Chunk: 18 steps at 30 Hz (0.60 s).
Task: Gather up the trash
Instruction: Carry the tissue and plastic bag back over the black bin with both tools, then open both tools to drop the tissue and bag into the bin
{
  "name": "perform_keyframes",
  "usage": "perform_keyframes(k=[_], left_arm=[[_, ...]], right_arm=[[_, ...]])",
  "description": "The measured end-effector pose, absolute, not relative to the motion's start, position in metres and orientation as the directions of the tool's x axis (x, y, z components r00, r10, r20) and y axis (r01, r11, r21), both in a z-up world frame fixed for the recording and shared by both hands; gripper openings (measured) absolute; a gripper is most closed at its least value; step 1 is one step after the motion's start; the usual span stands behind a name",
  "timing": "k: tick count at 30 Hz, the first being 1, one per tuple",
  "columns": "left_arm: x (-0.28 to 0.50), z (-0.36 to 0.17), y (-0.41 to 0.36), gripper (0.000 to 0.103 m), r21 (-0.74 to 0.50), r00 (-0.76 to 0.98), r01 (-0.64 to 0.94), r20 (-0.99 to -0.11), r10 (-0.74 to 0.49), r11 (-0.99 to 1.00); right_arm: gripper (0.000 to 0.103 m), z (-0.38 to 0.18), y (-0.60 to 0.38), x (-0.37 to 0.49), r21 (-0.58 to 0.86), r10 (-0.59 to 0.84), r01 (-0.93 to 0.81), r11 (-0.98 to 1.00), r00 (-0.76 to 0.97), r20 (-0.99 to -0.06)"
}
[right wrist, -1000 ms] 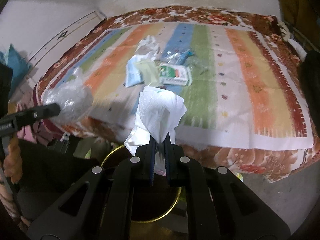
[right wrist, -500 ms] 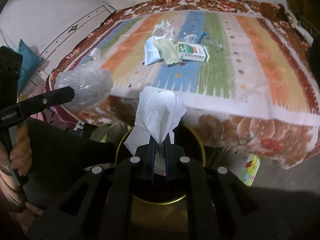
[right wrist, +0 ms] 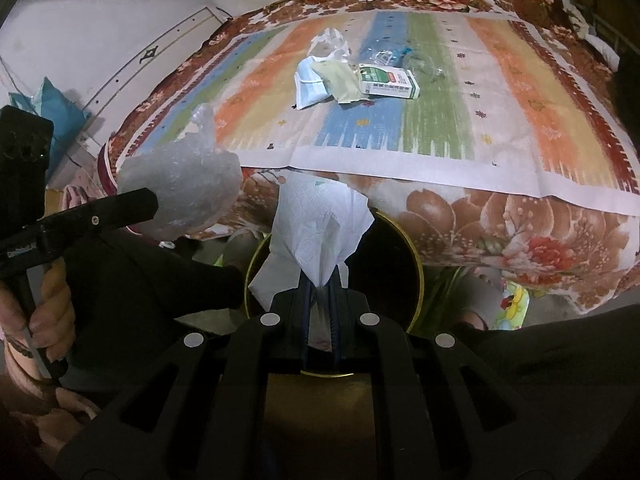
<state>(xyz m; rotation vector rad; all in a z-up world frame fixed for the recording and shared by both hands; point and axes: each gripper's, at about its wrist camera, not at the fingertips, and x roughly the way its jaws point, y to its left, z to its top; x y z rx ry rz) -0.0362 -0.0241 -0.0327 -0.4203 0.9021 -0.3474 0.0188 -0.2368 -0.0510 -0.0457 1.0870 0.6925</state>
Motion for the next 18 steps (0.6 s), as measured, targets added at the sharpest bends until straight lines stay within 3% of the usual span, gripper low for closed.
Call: perform_keyframes(k=[3, 5, 6, 18], left_arm=[[-0.038, -0.032, -0.027, 0.032, -0.478, 0.577, 0.129, -0.677, -0.458, 0.869], [-0.040, -0.030, -0.029, 0.049, -0.457, 0.590, 0.136, -0.675, -0.442, 0.879], [-0.041, -0.027, -0.030, 0.071, -0.457, 0.598, 0.154, -0.662, -0.451, 0.876], [-0.037, -0.026, -0.019, 0.073, -0.460, 0.629, 0.078, -0.666, -0.401, 0.885]], right_arm=[[0.012, -0.054, -0.235, 0.020, 0.299, 0.493, -0.534, 0.790, 0.266, -0.828], [0.030, -0.054, -0.236, 0.021, 0.305, 0.499, -0.532, 0.790, 0.269, -0.824], [0.039, -0.053, -0.237, 0.021, 0.308, 0.503, -0.532, 0.789, 0.272, -0.820], [0.046, -0.049, -0.239, 0.025, 0.346, 0.534, -0.525, 0.777, 0.260, -0.805]])
